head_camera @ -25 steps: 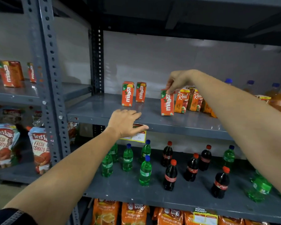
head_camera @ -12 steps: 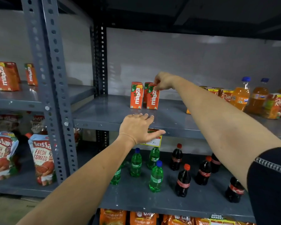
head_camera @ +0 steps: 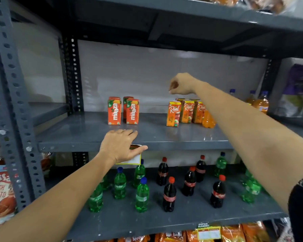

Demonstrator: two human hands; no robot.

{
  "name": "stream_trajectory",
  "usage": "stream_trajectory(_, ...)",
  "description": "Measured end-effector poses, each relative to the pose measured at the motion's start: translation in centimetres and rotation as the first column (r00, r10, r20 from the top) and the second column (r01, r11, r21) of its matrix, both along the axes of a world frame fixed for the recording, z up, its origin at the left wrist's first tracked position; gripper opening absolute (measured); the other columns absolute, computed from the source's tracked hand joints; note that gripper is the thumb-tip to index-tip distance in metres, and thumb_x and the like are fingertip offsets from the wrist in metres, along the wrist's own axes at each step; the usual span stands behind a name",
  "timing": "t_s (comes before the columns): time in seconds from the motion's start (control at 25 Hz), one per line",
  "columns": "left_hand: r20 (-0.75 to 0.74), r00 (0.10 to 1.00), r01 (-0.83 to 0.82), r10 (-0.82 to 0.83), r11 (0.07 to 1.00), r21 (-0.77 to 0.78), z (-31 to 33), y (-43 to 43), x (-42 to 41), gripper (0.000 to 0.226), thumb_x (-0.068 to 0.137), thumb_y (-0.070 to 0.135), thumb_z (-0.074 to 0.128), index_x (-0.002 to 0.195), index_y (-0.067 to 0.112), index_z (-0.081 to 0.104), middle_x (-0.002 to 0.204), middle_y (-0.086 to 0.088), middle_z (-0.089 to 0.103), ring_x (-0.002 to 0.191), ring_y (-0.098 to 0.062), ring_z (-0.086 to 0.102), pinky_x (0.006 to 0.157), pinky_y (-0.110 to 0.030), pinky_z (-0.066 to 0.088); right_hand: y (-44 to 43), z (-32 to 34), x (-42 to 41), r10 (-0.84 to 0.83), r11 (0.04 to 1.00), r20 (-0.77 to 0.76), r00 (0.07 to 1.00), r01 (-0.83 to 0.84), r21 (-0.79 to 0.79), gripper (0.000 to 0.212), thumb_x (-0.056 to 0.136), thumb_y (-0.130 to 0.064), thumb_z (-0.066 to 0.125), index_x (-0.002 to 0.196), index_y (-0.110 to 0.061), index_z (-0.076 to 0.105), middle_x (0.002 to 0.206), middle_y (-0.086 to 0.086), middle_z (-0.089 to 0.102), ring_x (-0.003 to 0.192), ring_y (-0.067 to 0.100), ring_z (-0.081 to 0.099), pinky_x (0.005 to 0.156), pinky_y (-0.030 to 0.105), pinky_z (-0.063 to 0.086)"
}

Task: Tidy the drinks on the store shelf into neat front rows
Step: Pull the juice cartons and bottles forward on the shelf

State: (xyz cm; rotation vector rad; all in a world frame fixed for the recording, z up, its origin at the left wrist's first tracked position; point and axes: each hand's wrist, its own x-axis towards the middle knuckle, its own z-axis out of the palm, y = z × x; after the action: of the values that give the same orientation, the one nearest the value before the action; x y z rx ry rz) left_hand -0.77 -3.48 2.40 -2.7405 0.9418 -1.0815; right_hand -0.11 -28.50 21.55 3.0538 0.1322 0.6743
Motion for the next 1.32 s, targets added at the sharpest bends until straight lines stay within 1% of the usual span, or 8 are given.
stream_trajectory(0.16, 0.057, 0.992, 0.109, -0.115, 0.990, 0.095, 0.9, -6.2, -1.4, 0.107, 0.071, 0.082, -0.006, 0.135, 0.017, 0.049, 0.130, 0.003, 0.061, 0.110, -0.020, 0.062, 0.075, -0.036, 0.050, -8.2, 1.1, -2.0, -0.143, 0.986, 0.085, 0.986, 0.149, -0.072, 0.029, 0.087, -0.022, 0.063, 0.112, -0.009, 0.066, 0.120, 0.014, 0.065, 0.112, 0.031, 0.058, 0.089, 0.033, 0.044)
stream_trajectory(0.36, 0.029, 0.991, 0.127, -0.132, 0.983, 0.134, 1.9, -16.6, -3.6, 0.089, 0.076, 0.076, 0.007, 0.122, 0.016, 0.055, 0.113, 0.001, 0.064, 0.099, -0.020, 0.061, 0.065, -0.034, 0.044, -15.5, 0.4, -2.8, -0.192, 0.971, -0.050, 0.980, 0.183, -0.152, 0.040, 0.090, -0.021, 0.059, 0.130, -0.016, 0.054, 0.141, 0.010, 0.049, 0.128, 0.030, 0.045, 0.104, 0.039, 0.037)
stream_trajectory(0.52, 0.007, 0.994, 0.107, -0.109, 0.985, 0.137, 2.5, -23.2, -4.7, 0.071, 0.082, 0.075, 0.018, 0.093, 0.017, 0.056, 0.090, 0.003, 0.063, 0.085, -0.019, 0.059, 0.056, -0.031, 0.035, -18.7, 0.1, -2.2, -0.036, 0.999, -0.105, 0.994, 0.032, -0.035, 0.035, 0.090, -0.017, 0.060, 0.124, -0.015, 0.056, 0.129, 0.012, 0.055, 0.095, 0.022, 0.057, 0.077, 0.028, 0.048)
stream_trajectory(0.64, -0.005, 0.996, 0.093, -0.093, 0.987, 0.129, 2.8, -26.6, -4.8, 0.060, 0.084, 0.074, 0.023, 0.077, 0.020, 0.048, 0.078, 0.005, 0.053, 0.081, -0.017, 0.057, 0.054, -0.030, 0.030, -20.2, 0.4, -1.2, 0.050, 0.999, -0.047, 0.998, -0.050, 0.010, 0.024, 0.088, -0.015, 0.063, 0.112, -0.011, 0.063, 0.114, 0.013, 0.066, 0.079, 0.015, 0.062, 0.071, 0.024, 0.049)
stream_trajectory(0.76, -0.072, 0.992, 0.113, -0.105, 0.987, 0.117, 2.6, -29.8, -4.5, 0.067, 0.083, 0.076, 0.023, 0.091, 0.019, 0.057, 0.093, 0.003, 0.061, 0.089, -0.017, 0.056, 0.061, -0.033, 0.044, -23.0, 1.2, -0.8, 0.083, 0.994, -0.036, 0.996, -0.081, 0.069, 0.018, 0.085, -0.010, 0.066, 0.102, -0.009, 0.069, 0.100, 0.014, 0.073, 0.073, 0.015, 0.067, 0.060, 0.016, 0.049)
stream_trajectory(0.92, -0.184, 0.974, 0.152, -0.135, 0.985, 0.077, 2.0, -34.3, -4.7, 0.082, 0.079, 0.078, 0.021, 0.120, 0.016, 0.056, 0.119, 0.000, 0.060, 0.109, -0.018, 0.053, 0.081, -0.040, 0.052, -26.5, 1.2, -1.0, 0.093, 0.991, -0.005, 0.996, -0.092, 0.100, 0.019, 0.085, -0.009, 0.066, 0.103, -0.007, 0.070, 0.100, 0.015, 0.073, 0.082, 0.021, 0.072, 0.071, 0.025, 0.057)
stream_trajectory(1.04, -0.133, 0.989, 0.074, -0.061, 0.993, 0.096, 1.4, -37.1, -5.0, 0.082, 0.081, 0.077, 0.022, 0.125, 0.015, 0.053, 0.122, -0.002, 0.058, 0.111, -0.020, 0.054, 0.076, -0.037, 0.051, -29.0, 0.6, -0.8, 0.092, 0.992, 0.005, 0.996, -0.092, 0.081, 0.019, 0.086, -0.006, 0.064, 0.104, -0.006, 0.068, 0.103, 0.015, 0.070, 0.077, 0.020, 0.068, 0.066, 0.022, 0.055)
stream_trajectory(1.32, -0.066, 0.998, 0.025, -0.017, 0.993, 0.116, 0.6, -37.8, -5.1, 0.085, 0.082, 0.075, 0.017, 0.131, 0.013, 0.049, 0.126, -0.003, 0.059, 0.110, -0.021, 0.057, 0.081, -0.036, 0.049, -32.3, -0.3, -0.7, 0.216, 0.955, 0.028, 0.976, -0.217, 0.201, 0.035, 0.086, -0.015, 0.066, 0.120, -0.015, 0.060, 0.117, 0.011, 0.063, 0.094, 0.019, 0.062, 0.069, 0.021, 0.049)
